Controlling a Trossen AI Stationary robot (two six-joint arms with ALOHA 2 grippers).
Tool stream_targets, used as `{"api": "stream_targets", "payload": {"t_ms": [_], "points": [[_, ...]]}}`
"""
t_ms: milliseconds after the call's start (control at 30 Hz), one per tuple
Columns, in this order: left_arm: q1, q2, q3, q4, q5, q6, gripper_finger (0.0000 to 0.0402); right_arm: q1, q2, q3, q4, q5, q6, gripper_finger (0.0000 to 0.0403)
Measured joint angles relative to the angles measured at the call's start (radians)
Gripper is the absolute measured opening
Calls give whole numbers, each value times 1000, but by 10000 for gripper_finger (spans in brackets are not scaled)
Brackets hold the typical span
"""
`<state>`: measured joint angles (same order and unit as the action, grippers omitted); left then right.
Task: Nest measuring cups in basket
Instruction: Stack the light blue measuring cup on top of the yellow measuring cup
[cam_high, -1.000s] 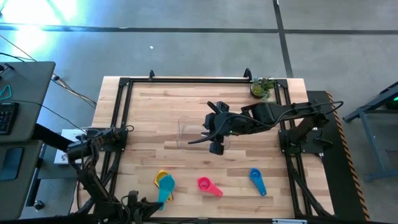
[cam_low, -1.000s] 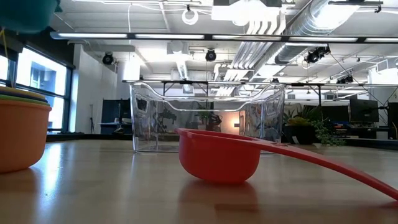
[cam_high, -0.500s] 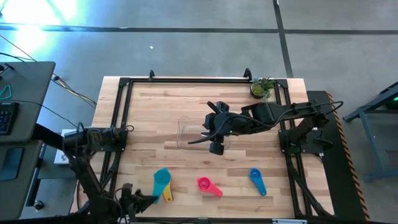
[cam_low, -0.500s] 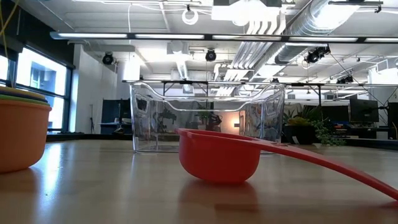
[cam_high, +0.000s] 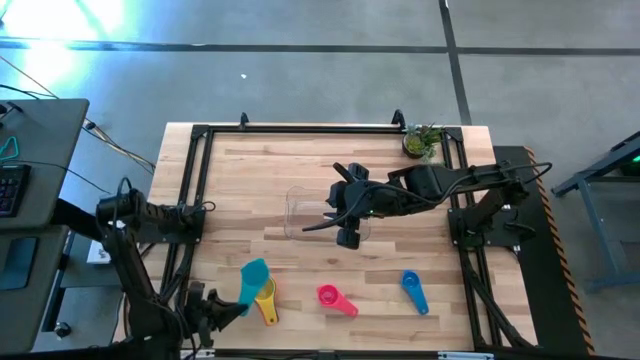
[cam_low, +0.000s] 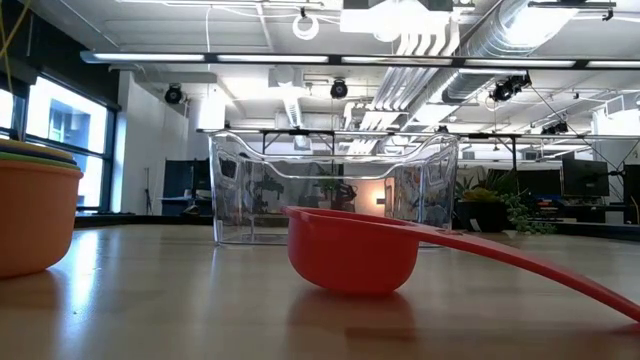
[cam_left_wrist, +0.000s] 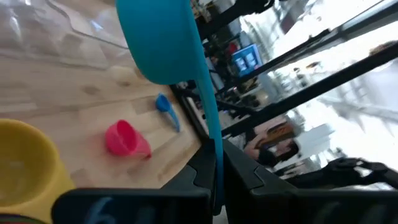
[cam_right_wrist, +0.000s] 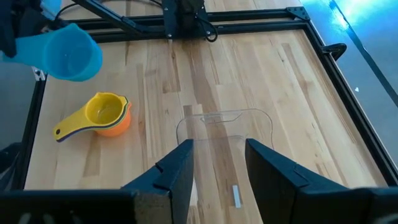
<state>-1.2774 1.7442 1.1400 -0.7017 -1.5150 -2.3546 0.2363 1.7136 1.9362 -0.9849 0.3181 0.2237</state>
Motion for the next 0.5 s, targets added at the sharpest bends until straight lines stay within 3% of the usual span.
{"api": "stream_targets", "payload": {"t_ms": [333,500], "points": [[0,-60,-13,-90,12,0,3,0,0,0,-6,0,0,138],[9,-73,-154,180,6,6,3,0,0,0,-17,0,3,138]]}}
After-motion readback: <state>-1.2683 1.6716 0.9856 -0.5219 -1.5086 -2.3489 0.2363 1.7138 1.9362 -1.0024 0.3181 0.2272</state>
